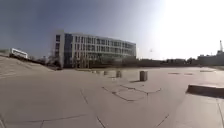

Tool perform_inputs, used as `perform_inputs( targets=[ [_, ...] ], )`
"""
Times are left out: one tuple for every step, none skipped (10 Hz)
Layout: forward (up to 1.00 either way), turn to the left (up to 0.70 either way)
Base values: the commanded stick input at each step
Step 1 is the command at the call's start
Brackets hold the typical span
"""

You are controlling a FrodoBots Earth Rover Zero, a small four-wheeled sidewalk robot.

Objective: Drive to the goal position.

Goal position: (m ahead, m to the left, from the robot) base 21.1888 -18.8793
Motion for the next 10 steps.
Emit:
perform_inputs(
  targets=[
    [0.7,-0.35],
    [0.7,-0.35],
    [0.7,-0.34],
    [0.7,-0.33],
    [0.7,-0.33],
    [0.7,-0.33],
    [0.7,-0.31],
    [0.7,0.0],
    [0.7,0.0],
    [0.7,0.0]
  ],
)
